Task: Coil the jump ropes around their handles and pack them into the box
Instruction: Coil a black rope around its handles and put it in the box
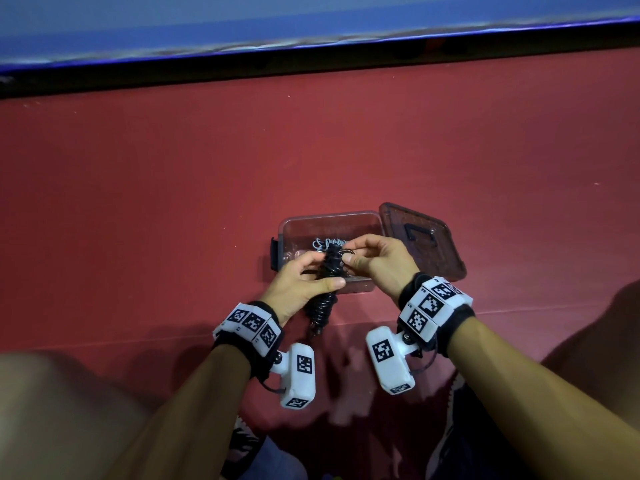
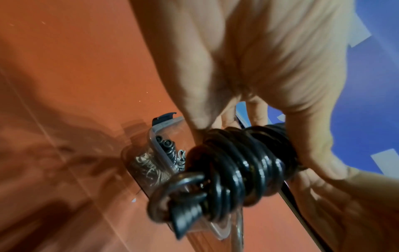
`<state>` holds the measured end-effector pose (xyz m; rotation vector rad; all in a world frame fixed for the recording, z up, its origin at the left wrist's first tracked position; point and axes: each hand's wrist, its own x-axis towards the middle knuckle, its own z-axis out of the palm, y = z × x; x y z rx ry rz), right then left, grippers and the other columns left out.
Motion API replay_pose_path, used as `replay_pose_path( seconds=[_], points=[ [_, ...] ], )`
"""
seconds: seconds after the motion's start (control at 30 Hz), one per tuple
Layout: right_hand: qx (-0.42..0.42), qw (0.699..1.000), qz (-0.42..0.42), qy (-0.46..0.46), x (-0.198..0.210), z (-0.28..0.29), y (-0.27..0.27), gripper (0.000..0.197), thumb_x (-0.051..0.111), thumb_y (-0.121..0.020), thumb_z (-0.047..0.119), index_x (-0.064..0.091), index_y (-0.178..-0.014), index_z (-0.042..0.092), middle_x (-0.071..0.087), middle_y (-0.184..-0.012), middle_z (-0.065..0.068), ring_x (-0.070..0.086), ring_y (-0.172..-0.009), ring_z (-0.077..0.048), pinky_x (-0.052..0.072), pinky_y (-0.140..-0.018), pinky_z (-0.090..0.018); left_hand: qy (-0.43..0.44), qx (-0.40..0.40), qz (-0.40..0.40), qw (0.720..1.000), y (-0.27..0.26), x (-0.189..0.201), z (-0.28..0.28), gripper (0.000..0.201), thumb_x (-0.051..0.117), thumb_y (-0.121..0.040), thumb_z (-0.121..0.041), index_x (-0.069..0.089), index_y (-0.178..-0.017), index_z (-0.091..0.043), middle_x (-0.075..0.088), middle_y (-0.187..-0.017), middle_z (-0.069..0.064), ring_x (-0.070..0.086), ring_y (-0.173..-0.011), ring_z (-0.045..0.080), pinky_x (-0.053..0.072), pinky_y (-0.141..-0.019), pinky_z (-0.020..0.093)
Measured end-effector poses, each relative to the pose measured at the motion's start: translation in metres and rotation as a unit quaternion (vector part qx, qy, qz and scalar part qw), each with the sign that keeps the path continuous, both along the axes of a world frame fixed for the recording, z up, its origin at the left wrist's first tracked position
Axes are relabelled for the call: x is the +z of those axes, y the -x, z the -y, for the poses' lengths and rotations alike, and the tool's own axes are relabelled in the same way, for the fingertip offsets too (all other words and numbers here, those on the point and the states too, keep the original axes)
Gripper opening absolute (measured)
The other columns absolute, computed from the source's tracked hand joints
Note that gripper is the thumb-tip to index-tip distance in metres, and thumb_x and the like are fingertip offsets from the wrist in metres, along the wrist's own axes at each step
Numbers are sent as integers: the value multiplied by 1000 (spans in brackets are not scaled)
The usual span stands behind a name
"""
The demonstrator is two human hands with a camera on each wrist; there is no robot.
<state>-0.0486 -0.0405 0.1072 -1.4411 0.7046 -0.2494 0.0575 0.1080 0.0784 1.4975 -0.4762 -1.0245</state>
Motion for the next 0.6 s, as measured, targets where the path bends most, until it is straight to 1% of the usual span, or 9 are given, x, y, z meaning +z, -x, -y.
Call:
replay_pose_path(
  seconds=[0.07, 0.13, 0.23, 0.3, 0.33, 0.4, 0.47, 0.53, 0.6],
  points=[
    [9, 1000, 1, 8, -3, 0, 0, 12, 68, -87, -9, 67, -93, 1, 66, -71, -9, 64, -61, -13, 58, -67, -22, -6, 4, 30, 1000, -1, -2, 0, 34, 82, -80, -5, 70, -110, -15, 75, -102, 4, 72, -93, 15, 54, -83, 22],
    [12, 1000, 6, 8, -4, -1, 0, 14, 67, -87, -10, 66, -89, 4, 66, -69, -8, 65, -63, -16, 59, -70, -24, -4, 7, 36, 999, -2, -1, 0, 32, 81, -82, -5, 72, -110, -17, 75, -107, 11, 72, -93, 17, 54, -83, 22],
    [11, 1000, 13, -5, -2, -1, 0, 17, 64, -87, -14, 64, -86, 4, 64, -68, -10, 65, -59, -12, 58, -66, -21, -7, -2, 25, 1000, -2, -1, 0, 39, 80, -77, -18, 73, -115, -21, 75, -114, 11, 71, -106, 22, 53, -99, 35],
    [7, 1000, 13, -15, -1, -1, -1, 18, 63, -88, -15, 62, -86, 3, 62, -69, -11, 66, -57, -10, 57, -62, -19, -6, -7, 3, 1000, -2, -2, 0, 48, 77, -77, -20, 70, -124, -18, 74, -118, 8, 68, -115, 26, 48, -107, 42],
    [5, 1000, 13, -19, -1, -1, -1, 18, 62, -88, -15, 61, -86, 3, 61, -69, -11, 66, -56, -10, 56, -61, -19, -3, -11, -6, 1000, -2, -2, 0, 49, 75, -78, -19, 69, -127, -17, 74, -120, 7, 67, -118, 26, 47, -108, 42],
    [4, 1000, 12, -9, -1, 0, -1, 19, 63, -88, -14, 61, -85, 5, 61, -68, -10, 64, -56, -10, 55, -61, -19, 0, -18, -23, 1000, -2, -1, -1, 48, 72, -80, -16, 67, -128, -15, 74, -119, 7, 67, -116, 25, 48, -107, 40],
    [5, 1000, 0, 30, -1, 1, -1, 18, 67, -87, -11, 62, -85, 7, 60, -67, -5, 61, -56, -8, 53, -62, -17, 0, -22, -52, 998, -1, 2, -1, 44, 68, -88, -8, 63, -132, -10, 74, -114, 7, 69, -108, 24, 51, -103, 37],
    [6, 999, -6, 52, -2, 2, 0, 16, 70, -86, -7, 66, -92, 8, 60, -65, 1, 57, -56, -4, 51, -63, -16, -3, -32, -62, 998, -1, 4, -1, 37, 59, -97, -1, 61, -133, -10, 74, -112, 8, 70, -106, 25, 53, -101, 37],
    [8, 999, 5, 50, -2, 2, 0, 21, 69, -87, -7, 71, -99, 10, 60, -65, 4, 58, -58, -3, 51, -65, -15, -4, -37, -62, 997, -2, 5, -2, 36, 55, -98, 1, 62, -131, -13, 74, -114, 10, 70, -108, 27, 53, -102, 38]
  ],
)
